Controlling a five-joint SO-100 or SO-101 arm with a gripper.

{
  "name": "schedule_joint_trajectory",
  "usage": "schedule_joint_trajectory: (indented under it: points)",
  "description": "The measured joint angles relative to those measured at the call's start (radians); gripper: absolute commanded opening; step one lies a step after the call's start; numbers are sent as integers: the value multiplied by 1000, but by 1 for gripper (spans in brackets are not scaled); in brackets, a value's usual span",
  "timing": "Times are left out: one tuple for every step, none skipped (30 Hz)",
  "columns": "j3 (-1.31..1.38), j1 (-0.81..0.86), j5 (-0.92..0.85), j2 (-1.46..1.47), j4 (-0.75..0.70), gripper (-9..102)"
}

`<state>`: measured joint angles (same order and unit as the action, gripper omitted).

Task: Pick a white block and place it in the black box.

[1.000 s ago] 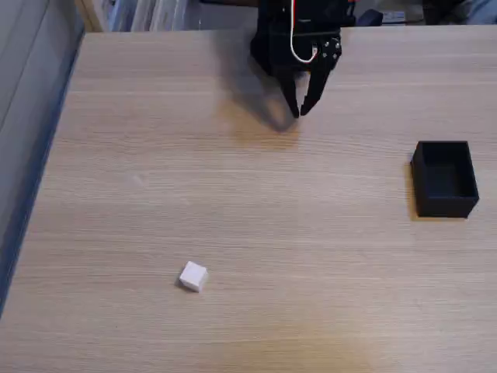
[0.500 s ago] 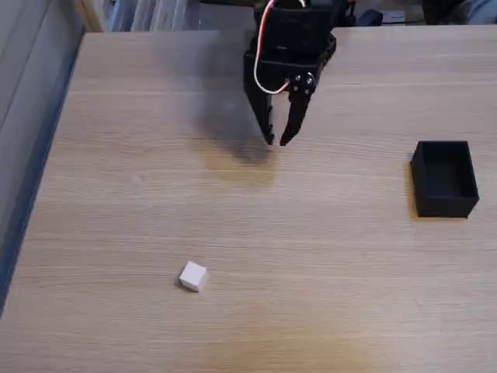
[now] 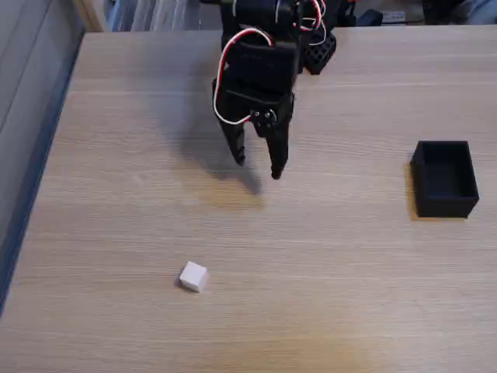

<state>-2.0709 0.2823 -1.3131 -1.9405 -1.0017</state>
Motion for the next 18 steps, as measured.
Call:
schedule_joint_trajectory:
  points:
    - [11,5,-6,25,17,26]
    - [21,9,-12,51,32,26]
    - [35,12,-15,75,43,26]
    - [52,14,-20,100,55,26]
    - [69,18,-25,124,64,26]
    - [87,25,-26,150,72,26]
    - [107,32,-31,176,75,26]
    - [129,38,-37,204,78,26]
    - [150,44,-35,229,80,26]
    - [173,48,-38,253,80,26]
    - [195,48,-38,278,80,26]
    - [218,46,-38,302,80,26]
    - [238,44,-38,324,81,26]
    - [255,44,-38,344,87,26]
    - [270,51,-38,362,94,26]
    - [282,57,-41,379,100,26]
    - [295,66,-44,396,106,26]
    - [307,72,-48,411,112,26]
